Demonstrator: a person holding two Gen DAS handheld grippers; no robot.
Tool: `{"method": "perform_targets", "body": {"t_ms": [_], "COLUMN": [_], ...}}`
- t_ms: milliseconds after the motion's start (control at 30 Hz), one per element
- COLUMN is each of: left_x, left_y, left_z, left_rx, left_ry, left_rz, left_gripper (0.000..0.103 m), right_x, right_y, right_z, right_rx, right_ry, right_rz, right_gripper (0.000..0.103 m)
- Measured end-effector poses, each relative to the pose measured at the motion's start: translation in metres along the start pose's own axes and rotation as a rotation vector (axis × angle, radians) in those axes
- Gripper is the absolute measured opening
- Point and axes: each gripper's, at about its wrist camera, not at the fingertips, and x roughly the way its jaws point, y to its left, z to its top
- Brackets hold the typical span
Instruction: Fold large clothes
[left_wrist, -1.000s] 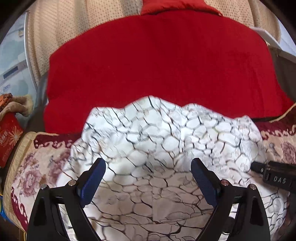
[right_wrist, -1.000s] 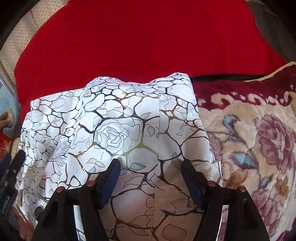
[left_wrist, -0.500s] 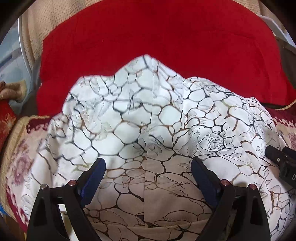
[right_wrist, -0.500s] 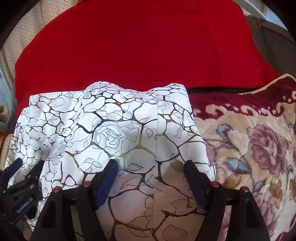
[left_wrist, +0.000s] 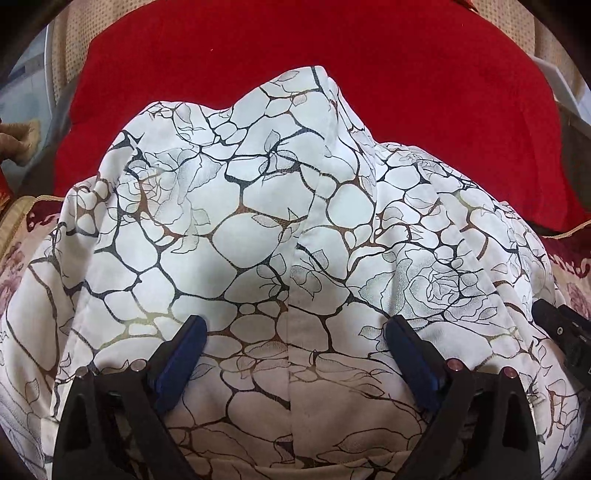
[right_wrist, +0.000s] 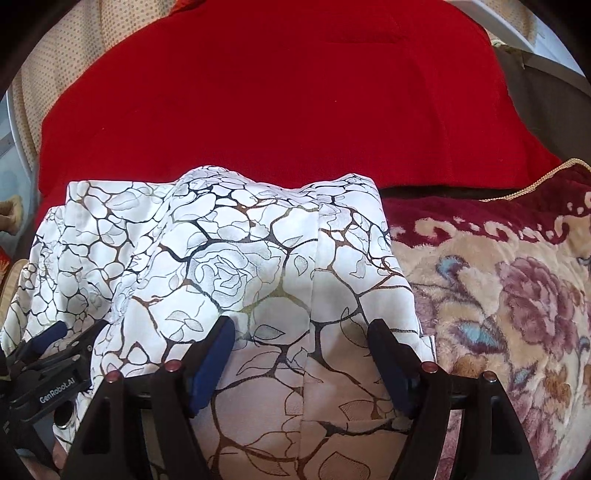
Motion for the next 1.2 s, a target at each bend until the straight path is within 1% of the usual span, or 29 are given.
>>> {"method": "perform_targets", "body": {"t_ms": [100,167,233,300,333,400,433,467,500,567,600,633,667,700,733,767,800,867,933,1033,1100,1200], "left_x": [-0.002,-0.01,-0.024,-0.049,-0.064,-0.083,-0.092,-0.099,-0.106,-0.115,-0.119,-0.124,-0.128,-0.13,-0.132,-0.133,-0.134,-0.136,-0.131,-0.111,-0.103,-0.096], "left_y": [0.001,0.002,0.005,0.014,0.022,0.041,0.054,0.068,0.088,0.117,0.129,0.143,0.156,0.164,0.173,0.177,0.183,0.184,0.185,0.178,0.17,0.169], "left_z": [0.003,0.009,0.016,0.019,0.02,0.021,0.021,0.02,0.016,0.005,-0.002,-0.011,-0.022,-0.032,-0.044,-0.055,-0.068,-0.085,-0.099,-0.107,-0.107,-0.099], "left_rx": [-0.002,0.003,0.021,0.021,0.014,-0.017,-0.048,-0.085,-0.142,-0.228,-0.26,-0.294,-0.333,-0.366,-0.41,-0.445,-0.492,-0.547,-0.625,-0.725,-0.763,-0.803], "left_ry": [0.017,0.031,0.016,-0.036,-0.065,-0.098,-0.108,-0.116,-0.117,-0.112,-0.116,-0.116,-0.112,-0.106,-0.1,-0.096,-0.088,-0.07,-0.048,0.003,0.021,-0.008], "left_rz": [0.0,0.006,-0.016,-0.022,-0.014,0.0,0.007,0.013,0.027,0.053,0.061,0.071,0.082,0.085,0.069,0.043,-0.009,-0.075,-0.145,-0.261,-0.293,-0.322], "left_gripper": [0.097,0.097,0.097,0.097,0.097,0.097,0.097,0.097,0.097,0.097,0.097,0.097,0.097,0.097,0.097,0.097,0.097,0.097,0.097,0.097,0.097,0.097], "right_x": [0.001,-0.001,-0.006,-0.015,-0.022,-0.043,-0.054,-0.062,-0.071,-0.076,-0.072,-0.064,-0.051,-0.033,-0.022,-0.018,-0.018,-0.02,-0.017,-0.016,-0.016,-0.017], "right_y": [-0.002,-0.001,-0.001,-0.002,-0.002,0.002,0.004,0.006,0.008,0.011,0.013,0.015,0.016,0.017,0.016,0.014,0.014,0.013,0.009,0.009,0.011,0.014], "right_z": [0.001,0.002,0.002,0.003,0.004,0.006,0.006,0.007,0.006,0.005,0.004,0.001,-0.002,-0.008,-0.012,-0.014,-0.013,-0.008,-0.006,-0.007,-0.008,-0.011], "right_rx": [0.011,0.007,0.007,0.012,0.007,-0.022,-0.035,-0.039,-0.034,-0.032,-0.034,-0.033,-0.027,-0.014,-0.003,0.013,0.018,0.034,0.063,0.061,0.053,0.056], "right_ry": [0.003,0.0,-0.003,-0.009,-0.027,-0.11,-0.152,-0.175,-0.195,-0.185,-0.158,-0.121,-0.064,0.02,0.06,0.048,0.048,0.065,0.072,0.059,0.053,0.054], "right_rz": [0.013,0.005,0.002,0.01,0.016,0.026,0.021,0.027,0.052,0.073,0.082,0.092,0.1,0.101,0.103,0.104,0.106,0.114,0.134,0.121,0.11,0.111], "right_gripper": [0.078,0.078,0.078,0.078,0.078,0.078,0.078,0.078,0.078,0.078,0.078,0.078,0.078,0.078,0.078,0.079,0.079,0.079,0.08,0.081,0.081,0.081]}}
